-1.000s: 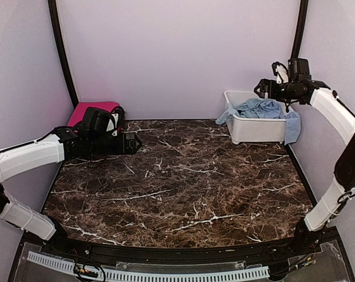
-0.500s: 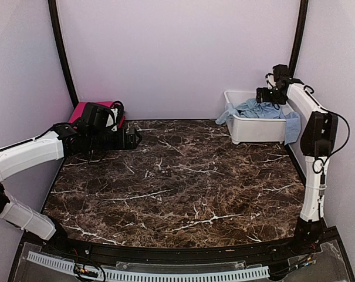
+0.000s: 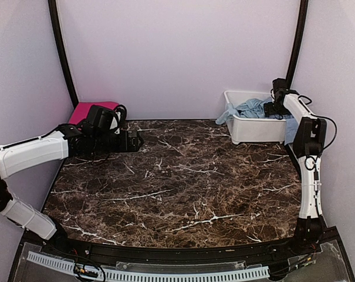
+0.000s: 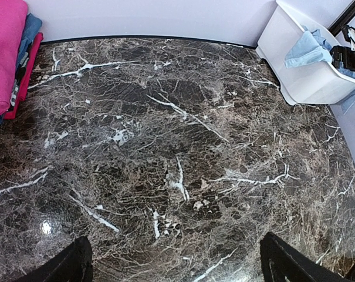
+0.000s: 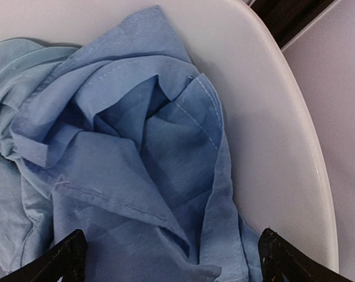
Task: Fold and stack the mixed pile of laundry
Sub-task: Pick up the crumpled shirt from the center of the board, then place the crumpled shirt at the center of the board.
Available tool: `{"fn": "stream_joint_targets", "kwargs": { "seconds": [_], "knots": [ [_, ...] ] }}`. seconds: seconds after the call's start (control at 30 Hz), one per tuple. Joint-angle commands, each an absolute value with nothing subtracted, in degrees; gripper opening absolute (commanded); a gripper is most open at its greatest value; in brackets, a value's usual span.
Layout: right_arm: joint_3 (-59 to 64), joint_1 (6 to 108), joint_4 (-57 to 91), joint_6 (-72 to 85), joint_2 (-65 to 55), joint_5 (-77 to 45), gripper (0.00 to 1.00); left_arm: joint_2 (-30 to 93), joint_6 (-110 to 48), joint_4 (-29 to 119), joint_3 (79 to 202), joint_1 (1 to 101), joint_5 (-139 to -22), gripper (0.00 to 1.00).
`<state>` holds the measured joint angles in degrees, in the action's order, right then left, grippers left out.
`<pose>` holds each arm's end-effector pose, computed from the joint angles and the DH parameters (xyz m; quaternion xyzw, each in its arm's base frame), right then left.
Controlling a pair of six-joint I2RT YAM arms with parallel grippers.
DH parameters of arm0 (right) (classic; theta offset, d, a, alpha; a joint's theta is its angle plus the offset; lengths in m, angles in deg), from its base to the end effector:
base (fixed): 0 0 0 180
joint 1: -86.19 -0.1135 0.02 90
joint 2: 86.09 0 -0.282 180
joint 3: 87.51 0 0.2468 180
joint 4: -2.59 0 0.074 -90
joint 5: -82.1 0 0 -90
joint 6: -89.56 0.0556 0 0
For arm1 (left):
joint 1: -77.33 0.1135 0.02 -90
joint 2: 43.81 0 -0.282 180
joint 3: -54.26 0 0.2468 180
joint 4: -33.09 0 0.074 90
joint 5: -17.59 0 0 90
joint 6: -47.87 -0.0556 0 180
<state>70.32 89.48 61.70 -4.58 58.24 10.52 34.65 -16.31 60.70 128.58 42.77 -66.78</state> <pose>0.5758 -0.0507 0.2450 0.0537 0.9144 -0.1720 0.3625 0.2664 -0.1769 0.3039 0.0426 0.8718 -0.2074 0.4418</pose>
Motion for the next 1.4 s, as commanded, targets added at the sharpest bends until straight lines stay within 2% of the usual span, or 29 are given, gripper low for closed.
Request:
{"fn": "stream_joint_targets", "kwargs": {
  "seconds": [0.0,0.13,0.23,0.43,1.07,1.2,1.37],
  "knots": [
    [72.7,90.2,57.3,-6.3,61.8,13.9,0.99,35.2,-16.1,62.6,130.2,42.6,-65.0,0.99],
    [74.3,90.3,55.1,-6.2,64.6,12.5,0.93,35.4,-16.6,63.3,131.1,42.6,-63.8,0.99],
    [75.7,90.2,53.4,-6.3,65.8,11.6,0.76,35.6,-16.6,64.0,131.9,42.6,-63.1,0.99],
    [75.7,90.2,51.0,-6.6,62.2,8.4,0.0,35.5,-16.2,64.6,132.0,42.6,-62.9,0.99],
    [63.0,86.6,47.5,-1.8,26.6,-7.6,0.0,27.1,-12.8,64.0,128.1,42.6,-64.5,0.99],
    [61.8,81.5,46.6,-1.3,19.9,-10.8,0.0,24.3,-11.5,63.6,126.8,42.6,-64.7,0.99],
    [64.7,76.9,46.3,-3.1,14.1,-8.1,0.0,20.9,-10.2,63.8,125.1,42.6,-65.3,0.99]
  ]
}}
